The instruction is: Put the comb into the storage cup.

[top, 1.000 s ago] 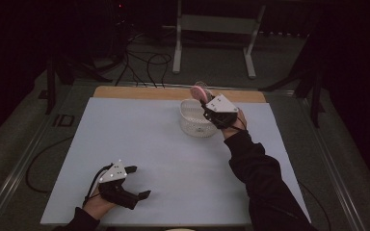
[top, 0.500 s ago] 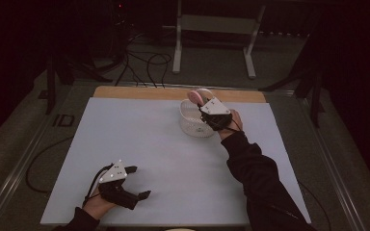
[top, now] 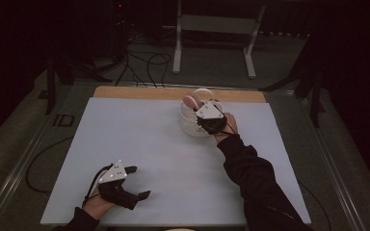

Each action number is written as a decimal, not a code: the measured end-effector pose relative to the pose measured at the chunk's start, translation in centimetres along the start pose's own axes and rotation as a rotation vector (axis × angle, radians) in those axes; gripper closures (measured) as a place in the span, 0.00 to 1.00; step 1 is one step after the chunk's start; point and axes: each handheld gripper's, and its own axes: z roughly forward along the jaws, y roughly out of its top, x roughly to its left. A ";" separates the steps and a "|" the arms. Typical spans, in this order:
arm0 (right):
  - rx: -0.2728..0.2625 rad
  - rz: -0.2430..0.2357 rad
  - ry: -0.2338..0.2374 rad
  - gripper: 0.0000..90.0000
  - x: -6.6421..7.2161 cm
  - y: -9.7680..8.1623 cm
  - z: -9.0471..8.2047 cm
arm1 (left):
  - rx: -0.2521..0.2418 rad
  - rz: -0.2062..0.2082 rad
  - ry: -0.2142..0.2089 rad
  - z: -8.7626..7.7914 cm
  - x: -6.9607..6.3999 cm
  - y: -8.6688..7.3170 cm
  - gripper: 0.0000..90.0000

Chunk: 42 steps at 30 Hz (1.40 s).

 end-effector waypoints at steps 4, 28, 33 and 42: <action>0.004 -0.019 -0.007 0.73 0.4 0.0 0.0 | 0.000 0.002 0.000 0.0 0.0 0.0 0.00; 0.008 -0.088 0.015 0.68 2.7 -0.2 -0.3 | -0.003 0.002 0.002 -0.1 0.0 0.0 0.00; 0.009 -0.084 0.017 0.67 2.7 -0.4 -0.4 | -0.001 0.003 0.000 -0.1 0.0 0.0 0.00; 0.003 -0.077 0.038 0.60 2.7 -0.4 -0.7 | -0.002 0.002 -0.001 0.0 0.0 0.0 0.00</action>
